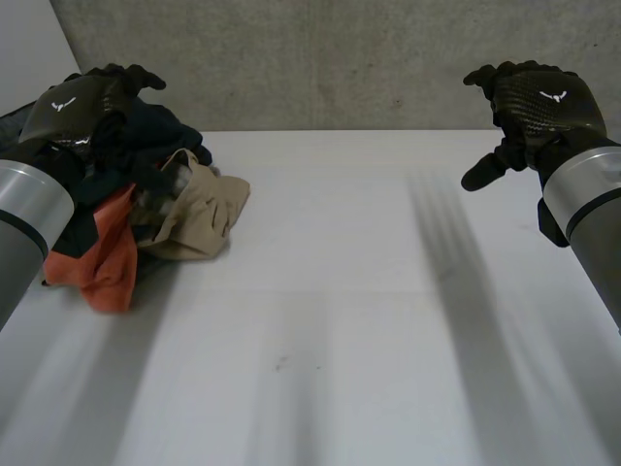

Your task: Fold the laundry.

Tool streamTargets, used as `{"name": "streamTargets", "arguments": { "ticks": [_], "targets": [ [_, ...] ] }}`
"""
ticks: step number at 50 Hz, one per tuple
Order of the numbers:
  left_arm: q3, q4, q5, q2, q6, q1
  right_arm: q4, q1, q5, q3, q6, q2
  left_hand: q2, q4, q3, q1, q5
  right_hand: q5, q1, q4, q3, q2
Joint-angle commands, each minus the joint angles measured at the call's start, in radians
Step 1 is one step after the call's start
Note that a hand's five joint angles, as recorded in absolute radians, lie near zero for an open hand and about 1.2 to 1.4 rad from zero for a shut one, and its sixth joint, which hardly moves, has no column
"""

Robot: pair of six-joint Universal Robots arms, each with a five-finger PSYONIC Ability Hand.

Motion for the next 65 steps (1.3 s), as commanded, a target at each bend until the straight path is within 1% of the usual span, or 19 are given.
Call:
{"name": "streamTargets", "arguments": {
  "ticks": [1, 14, 18, 23, 24, 27, 28, 33, 36, 38, 39, 40, 41, 45, 49, 54, 58, 61, 65],
  "targets": [
    [0.001, 0.002, 0.000, -0.001, 0.000, -0.001, -0.009, 0.000, -0.004, 0.003, 0.001, -0.007, -0.126, -0.133, -0.127, -0.129, -0.136, -0.119, -0.116, -0.121, -0.120, -0.112],
    [0.033, 0.008, -0.005, -0.015, 0.005, 0.003, -0.008, 0.000, -0.006, 0.003, 0.001, -0.007, -0.126, -0.133, -0.127, -0.129, -0.136, -0.119, -0.116, -0.121, -0.120, -0.112],
    [0.115, 0.023, -0.020, -0.058, 0.058, 0.033, -0.009, 0.000, -0.006, 0.002, 0.001, -0.007, -0.126, -0.133, -0.127, -0.129, -0.136, -0.119, -0.116, -0.121, -0.120, -0.112],
    [0.260, 0.023, -0.077, -0.225, 0.239, 0.128, -0.008, 0.000, -0.007, 0.002, -0.002, -0.007, -0.126, -0.133, -0.127, -0.129, -0.136, -0.119, -0.116, -0.121, -0.120, -0.112],
    [0.315, 0.025, -0.087, -0.287, 0.321, 0.159, -0.008, 0.000, -0.007, 0.002, -0.003, -0.007, -0.126, -0.133, -0.127, -0.129, -0.136, -0.119, -0.116, -0.121, -0.120, -0.112],
    [0.392, 0.028, -0.090, -0.389, 0.434, 0.193, -0.006, 0.000, -0.009, 0.002, -0.005, -0.007, -0.126, -0.133, -0.127, -0.129, -0.136, -0.119, -0.116, -0.121, -0.120, -0.112],
    [0.444, 0.028, -0.092, -0.448, 0.505, 0.208, -0.006, 0.000, -0.009, 0.002, -0.005, -0.007, -0.126, -0.133, -0.127, -0.129, -0.136, -0.119, -0.116, -0.121, -0.120, -0.112],
    [0.576, 0.043, -0.087, -0.636, 0.678, 0.263, -0.005, 0.000, -0.009, 0.003, -0.006, -0.007, -0.126, -0.133, -0.127, -0.129, -0.136, -0.119, -0.116, -0.121, -0.120, -0.112],
    [0.630, 0.060, -0.078, -0.705, 0.710, 0.283, -0.003, 0.000, -0.009, 0.003, -0.006, -0.005, -0.081, -0.088, -0.082, -0.084, -0.091, -0.119, -0.116, -0.121, -0.120, -0.112],
    [0.645, 0.061, -0.077, -0.722, 0.713, 0.283, -0.003, 0.000, -0.009, 0.003, -0.008, -0.005, 0.126, 0.119, 0.125, 0.123, 0.116, -0.119, -0.116, -0.121, -0.120, -0.112],
    [0.658, 0.069, -0.077, -0.726, 0.715, 0.282, -0.003, 0.000, -0.010, 0.003, -0.009, -0.005, 0.642, 0.635, 0.641, 0.639, 0.632, -0.119, -0.116, -0.121, -0.120, -0.112],
    [0.665, 0.075, -0.077, -0.727, 0.715, 0.280, -0.003, 0.000, -0.010, 0.003, -0.009, -0.005, 0.984, 0.977, 0.983, 0.982, 0.974, -0.119, -0.116, -0.121, -0.120, -0.112],
    [0.673, 0.084, -0.077, -0.723, 0.715, 0.276, -0.003, 0.000, -0.012, 0.003, -0.009, -0.005, 1.095, 1.088, 1.094, 1.092, 1.085, -0.119, -0.116, -0.121, -0.120, -0.112],
    [0.681, 0.162, -0.090, -0.681, 0.692, 0.239, -0.003, -0.002, -0.024, 0.002, -0.012, -0.005, 1.096, 1.089, 1.095, 1.093, 1.086, -0.119, -0.116, -0.121, -0.120, -0.112],
    [0.659, 0.253, -0.080, -0.504, 0.605, 0.156, -0.003, -0.002, -0.029, 0.000, -0.012, -0.008, 1.096, 1.089, 1.095, 1.093, 1.086, -0.119, -0.116, -0.121, -0.120, -0.112],
    [0.642, 0.313, -0.038, -0.388, 0.411, 0.059, -0.006, -0.006, -0.029, -0.006, -0.012, -0.021, 1.096, 1.089, 1.095, 1.093, 1.086, -0.119, -0.116, -0.121, -0.120, -0.112],
    [0.617, 0.315, 0.063, -0.313, 0.235, -0.066, -0.006, -0.040, -0.029, -0.006, -0.011, -0.031, 1.096, 1.089, 1.095, 1.093, 1.086, -0.119, -0.116, -0.121, -0.120, -0.112],
    [0.598, 0.318, 0.089, -0.312, 0.186, -0.134, -0.006, -0.061, -0.029, -0.009, -0.009, -0.044, 1.096, 1.089, 1.095, 1.093, 1.086, -0.119, -0.116, -0.121, -0.120, -0.112],
    [0.589, 0.315, 0.095, -0.395, 0.179, -0.241, -0.006, -0.095, -0.029, -0.013, -0.008, -0.059, 1.096, 1.089, 1.095, 1.093, 1.086, -0.119, -0.116, -0.121, -0.120, -0.112]
  ]
}}
